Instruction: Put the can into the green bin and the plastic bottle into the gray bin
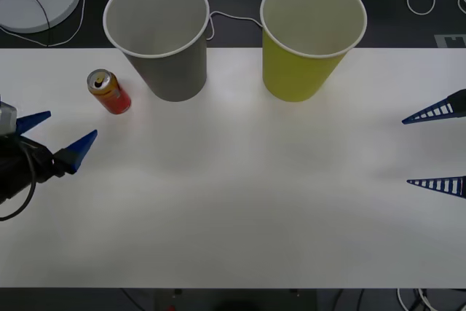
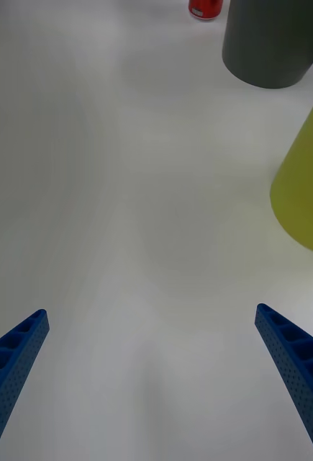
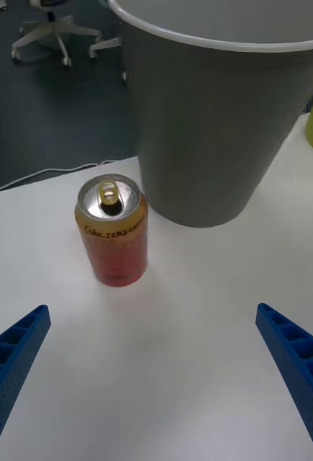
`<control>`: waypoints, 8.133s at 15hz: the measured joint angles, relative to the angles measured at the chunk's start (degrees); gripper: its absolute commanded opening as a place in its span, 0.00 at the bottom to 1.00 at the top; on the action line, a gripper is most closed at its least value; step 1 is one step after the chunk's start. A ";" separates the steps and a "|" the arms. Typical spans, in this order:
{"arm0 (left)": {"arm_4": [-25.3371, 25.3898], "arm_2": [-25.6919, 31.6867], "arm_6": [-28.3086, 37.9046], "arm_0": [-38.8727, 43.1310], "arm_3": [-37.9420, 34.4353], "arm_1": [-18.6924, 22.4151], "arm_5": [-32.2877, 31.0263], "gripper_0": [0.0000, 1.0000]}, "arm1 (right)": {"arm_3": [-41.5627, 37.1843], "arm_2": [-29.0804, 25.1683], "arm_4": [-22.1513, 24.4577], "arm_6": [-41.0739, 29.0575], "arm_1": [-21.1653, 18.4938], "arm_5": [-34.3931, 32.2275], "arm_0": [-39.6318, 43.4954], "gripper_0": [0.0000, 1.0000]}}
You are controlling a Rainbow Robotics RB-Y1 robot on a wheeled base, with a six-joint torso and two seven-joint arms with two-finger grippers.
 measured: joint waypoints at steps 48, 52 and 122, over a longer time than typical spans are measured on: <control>-15.87 -24.23 4.66 -39.95 58.19 -28.32 29.70 1.00 | 0.00 0.00 0.00 0.00 0.00 0.00 0.00 1.00; -15.98 -24.23 4.52 -42.04 60.42 -29.44 29.02 1.00 | 0.00 0.00 0.00 0.00 0.00 0.00 0.00 1.00; 12.50 -2.93 2.12 -68.79 -0.75 -6.34 -84.89 0.00 | 0.00 0.00 0.00 0.00 0.00 0.00 0.00 1.00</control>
